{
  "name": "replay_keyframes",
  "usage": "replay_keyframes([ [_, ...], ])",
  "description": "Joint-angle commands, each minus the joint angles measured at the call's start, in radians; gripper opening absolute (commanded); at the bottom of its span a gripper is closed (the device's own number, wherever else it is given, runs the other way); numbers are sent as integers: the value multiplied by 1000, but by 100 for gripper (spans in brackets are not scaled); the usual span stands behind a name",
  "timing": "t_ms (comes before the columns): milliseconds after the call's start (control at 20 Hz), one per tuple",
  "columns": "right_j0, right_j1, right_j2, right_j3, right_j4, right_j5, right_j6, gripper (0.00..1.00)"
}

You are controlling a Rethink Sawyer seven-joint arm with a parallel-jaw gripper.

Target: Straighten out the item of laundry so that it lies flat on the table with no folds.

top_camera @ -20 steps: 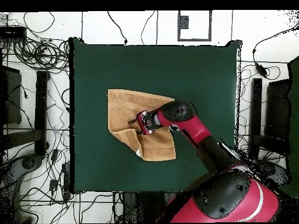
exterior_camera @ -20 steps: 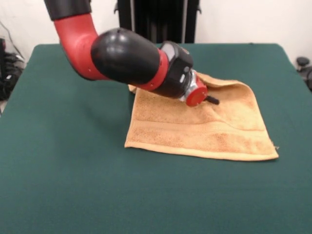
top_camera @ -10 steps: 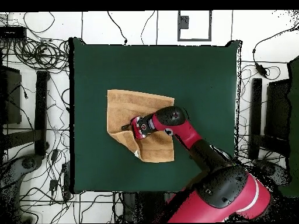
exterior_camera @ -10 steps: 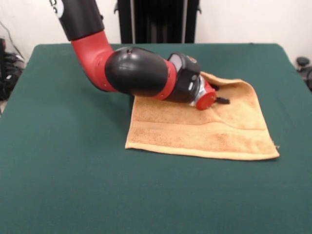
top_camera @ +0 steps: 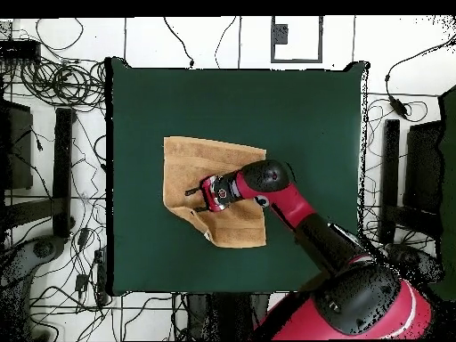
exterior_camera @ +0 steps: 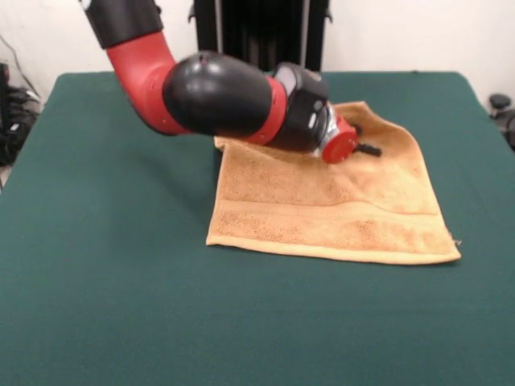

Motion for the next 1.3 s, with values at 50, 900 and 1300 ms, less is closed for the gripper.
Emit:
replay_keyframes([
  [50, 11, -90, 128, 109, 68, -58, 30, 100],
  [900, 48, 174, 57, -122, -35, -147, -132, 100],
  [1300, -9, 185, 131, -22, -21, -183, -106, 100],
])
